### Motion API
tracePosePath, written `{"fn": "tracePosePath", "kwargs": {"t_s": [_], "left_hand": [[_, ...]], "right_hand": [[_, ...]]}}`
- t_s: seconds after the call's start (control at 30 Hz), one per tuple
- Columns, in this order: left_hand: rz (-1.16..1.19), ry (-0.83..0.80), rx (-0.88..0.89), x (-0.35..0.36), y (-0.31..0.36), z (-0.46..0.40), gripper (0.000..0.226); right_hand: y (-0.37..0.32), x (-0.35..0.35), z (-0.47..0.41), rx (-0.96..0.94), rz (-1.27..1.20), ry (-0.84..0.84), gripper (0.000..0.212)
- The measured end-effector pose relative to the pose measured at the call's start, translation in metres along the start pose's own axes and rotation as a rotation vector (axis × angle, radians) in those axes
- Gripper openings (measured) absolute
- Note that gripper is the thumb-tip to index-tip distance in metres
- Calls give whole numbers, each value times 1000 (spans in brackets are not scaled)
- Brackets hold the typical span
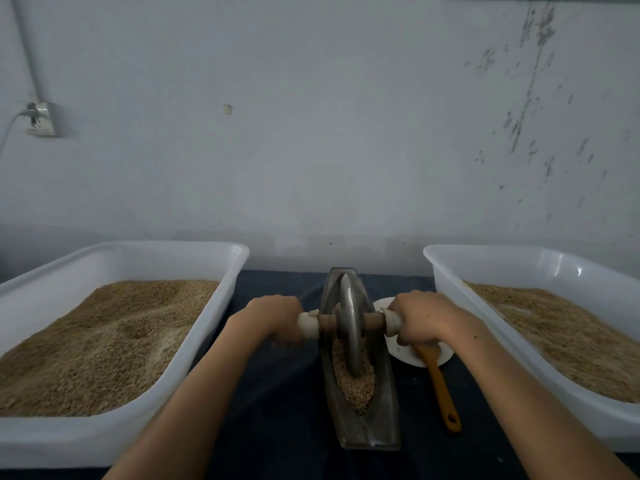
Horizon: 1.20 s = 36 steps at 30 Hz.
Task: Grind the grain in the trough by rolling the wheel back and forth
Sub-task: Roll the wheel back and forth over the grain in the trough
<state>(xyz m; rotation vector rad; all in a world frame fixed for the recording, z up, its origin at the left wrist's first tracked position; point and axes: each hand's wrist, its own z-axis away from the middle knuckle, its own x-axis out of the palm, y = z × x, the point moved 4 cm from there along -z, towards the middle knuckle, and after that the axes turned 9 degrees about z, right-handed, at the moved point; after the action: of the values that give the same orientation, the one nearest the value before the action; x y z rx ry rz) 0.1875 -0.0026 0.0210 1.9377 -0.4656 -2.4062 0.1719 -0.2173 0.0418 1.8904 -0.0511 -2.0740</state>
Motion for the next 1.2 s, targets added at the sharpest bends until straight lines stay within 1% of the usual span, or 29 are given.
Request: {"fn": "tracePosePath", "kwargs": {"t_s": [0.1,0.17,0.27,0.33,0.43,0.5,0.6,0.7,0.8,0.9,1.07,1.2], "left_hand": [[10,-34,-2,0,-1,-1,21],[7,6,2,0,0,-1,21],[-71,184,25,-3,5,0,25],[-156,326,45,-5,11,1,19],[-225,447,53,-8,18,2,14],[-245,450,61,-8,19,2,16],[-235,357,74,-7,17,2,21],[-188,230,82,-7,13,2,29],[-154,162,73,-6,11,1,37],[-153,178,74,-5,11,0,35],[-200,323,85,-6,12,0,21],[-200,399,86,-5,12,0,13]], "right_hand": [[1,1,-1,-10,-24,-36,23],[2,4,-4,-3,-19,6,20],[3,9,-9,25,6,175,10],[4,12,-12,56,-28,259,6],[7,19,-14,90,-103,271,10],[9,21,-14,92,-117,203,19],[10,19,-13,66,-97,74,27],[9,16,-9,53,-88,-28,23],[7,12,-7,46,-79,-61,18],[7,12,-7,49,-76,-21,16],[5,14,-9,56,-51,176,11],[4,16,-10,83,-47,309,9]]}}
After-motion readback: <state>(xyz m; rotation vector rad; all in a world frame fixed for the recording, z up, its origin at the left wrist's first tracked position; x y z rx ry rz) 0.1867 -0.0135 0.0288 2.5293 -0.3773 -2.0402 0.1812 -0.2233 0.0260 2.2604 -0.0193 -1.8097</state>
